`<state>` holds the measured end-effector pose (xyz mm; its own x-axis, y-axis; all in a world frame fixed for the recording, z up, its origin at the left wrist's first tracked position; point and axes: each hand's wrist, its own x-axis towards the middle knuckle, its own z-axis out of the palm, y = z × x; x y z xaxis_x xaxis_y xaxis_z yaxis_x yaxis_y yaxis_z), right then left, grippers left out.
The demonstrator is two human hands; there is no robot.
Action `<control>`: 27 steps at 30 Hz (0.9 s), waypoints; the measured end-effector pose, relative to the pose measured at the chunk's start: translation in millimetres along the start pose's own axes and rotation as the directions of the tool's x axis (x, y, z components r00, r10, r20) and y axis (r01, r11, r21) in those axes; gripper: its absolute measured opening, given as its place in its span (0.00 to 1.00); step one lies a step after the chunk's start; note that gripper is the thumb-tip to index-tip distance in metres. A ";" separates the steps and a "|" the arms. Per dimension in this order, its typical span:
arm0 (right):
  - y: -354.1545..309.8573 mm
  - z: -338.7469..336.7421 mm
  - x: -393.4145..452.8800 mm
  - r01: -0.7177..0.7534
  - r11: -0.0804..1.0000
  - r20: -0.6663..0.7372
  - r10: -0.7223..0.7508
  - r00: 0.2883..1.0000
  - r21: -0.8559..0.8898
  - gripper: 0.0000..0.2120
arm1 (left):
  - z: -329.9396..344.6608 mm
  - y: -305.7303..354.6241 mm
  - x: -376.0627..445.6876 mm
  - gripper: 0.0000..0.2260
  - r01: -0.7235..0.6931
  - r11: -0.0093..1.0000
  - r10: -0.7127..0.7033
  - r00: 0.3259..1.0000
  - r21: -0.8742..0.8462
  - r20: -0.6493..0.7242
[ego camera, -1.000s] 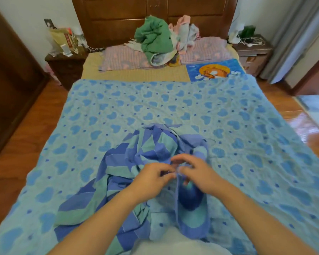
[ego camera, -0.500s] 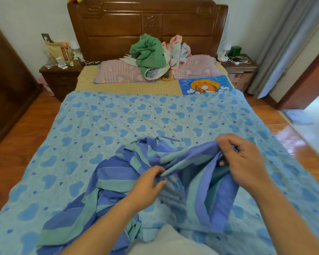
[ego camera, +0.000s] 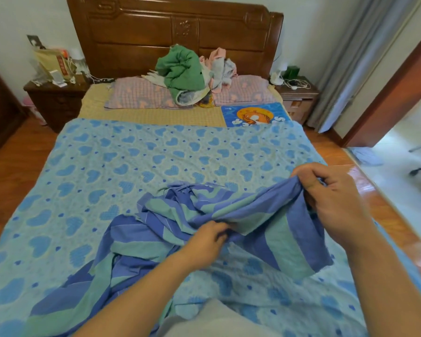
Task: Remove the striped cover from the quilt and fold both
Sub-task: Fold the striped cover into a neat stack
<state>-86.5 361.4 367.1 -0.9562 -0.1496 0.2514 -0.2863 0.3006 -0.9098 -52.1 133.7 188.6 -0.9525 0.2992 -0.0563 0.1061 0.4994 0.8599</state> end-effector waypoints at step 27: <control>3.3 -17.2 -0.1 -0.017 0.962 -0.150 0.060 0.987 0.271 0.15 | -51.4 -27.5 -27.5 0.07 0.169 0.982 -0.083 0.791 0.086 -0.606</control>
<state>-88.4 378.6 369.7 -0.9700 0.0122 0.2430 -0.2424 0.0363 -0.9695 -43.5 69.9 192.5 -0.9352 -0.2975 0.1921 -0.0318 0.6108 0.7911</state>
